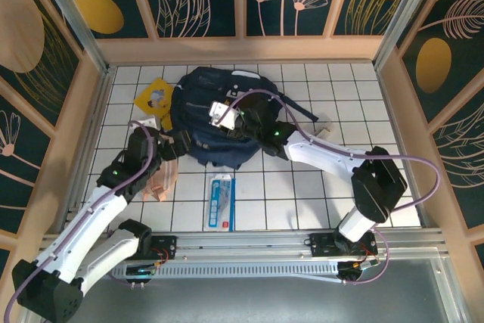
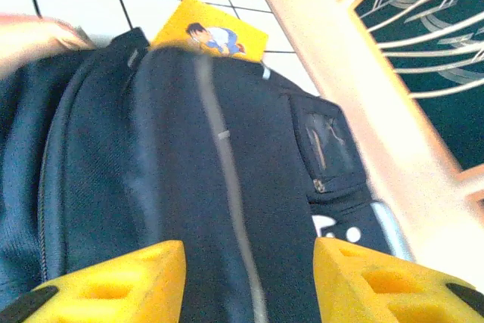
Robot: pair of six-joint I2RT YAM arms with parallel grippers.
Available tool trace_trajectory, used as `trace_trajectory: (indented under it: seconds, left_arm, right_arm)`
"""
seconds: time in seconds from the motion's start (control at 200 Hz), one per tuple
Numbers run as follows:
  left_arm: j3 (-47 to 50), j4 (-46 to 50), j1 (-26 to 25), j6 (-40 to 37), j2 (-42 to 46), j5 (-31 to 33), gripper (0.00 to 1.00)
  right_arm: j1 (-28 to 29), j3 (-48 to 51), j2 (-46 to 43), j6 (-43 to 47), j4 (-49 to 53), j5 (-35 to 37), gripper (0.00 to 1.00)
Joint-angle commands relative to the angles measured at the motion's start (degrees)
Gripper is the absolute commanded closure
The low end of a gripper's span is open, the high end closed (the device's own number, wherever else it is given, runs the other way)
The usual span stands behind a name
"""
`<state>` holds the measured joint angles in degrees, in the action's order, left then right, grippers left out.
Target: Pack the student bag
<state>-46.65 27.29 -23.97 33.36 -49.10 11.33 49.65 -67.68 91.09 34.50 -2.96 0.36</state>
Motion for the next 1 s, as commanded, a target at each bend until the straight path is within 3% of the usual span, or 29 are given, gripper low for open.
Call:
trace_trajectory:
  seconds: [0.0, 0.065, 0.11, 0.19, 0.235, 0.335, 0.475, 0.606, 0.811, 0.991]
  left_arm:
    - [-6.65, 12.32, 0.05, -0.51, -0.95, 1.55, 0.01]
    - [-8.71, 14.8, 0.06, -2.25, -1.13, 1.34, 0.01]
    - [-8.72, 13.38, 0.06, -4.53, -1.25, -2.83, 0.01]
    - [-7.35, 5.99, -0.38, -6.52, -2.77, -14.59, 0.01]
    - [-6.94, 2.09, -2.59, -6.45, -4.5, -16.82, 0.01]
    - [-8.68, -3.14, -12.03, -8.93, -9.76, -9.27, 0.01]
    - [-14.64, -3.57, -17.07, -12.43, -21.42, -6.65, 0.01]
    - [-17.65, -4.3, -20.35, -13.03, -30.37, -1.24, 0.01]
    - [-21.85, -11.27, -23.73, -8.49, -40.88, -0.03, 0.01]
    - [-32.0, -4.36, -27.47, -4.63, -53.38, 9.93, 0.01]
  right_arm:
    - [-0.14, 0.23, -5.5, -13.11, 2.81, -3.14, 0.49]
    - [-1.47, 1.85, -9.21, -18.12, 2.92, -0.94, 0.4]
    - [-3.88, 2.72, -12.08, -23.98, 3.83, 0.33, 0.3]
    - [-10.32, 4.99, -16.09, -34.02, 4.99, 1.68, 0.26]
    - [-15.09, 6.92, -17.59, -40.06, 5.88, 0.88, 0.26]
    - [-25.62, 10.52, -18.4, -52.59, 8.82, -5.9, 0.26]
    - [-36.22, 11.37, -13.45, -62.88, 14.95, -15.55, 0.29]
    - [-37.18, 14.28, -12.16, -61.6, 13.24, -15.42, 0.29]
    - [-37.22, 16.18, -9.96, -61.82, 10.71, -15.36, 0.29]
    - [-37.26, 16.85, -8.92, -62.58, 8.68, -14.07, 0.29]
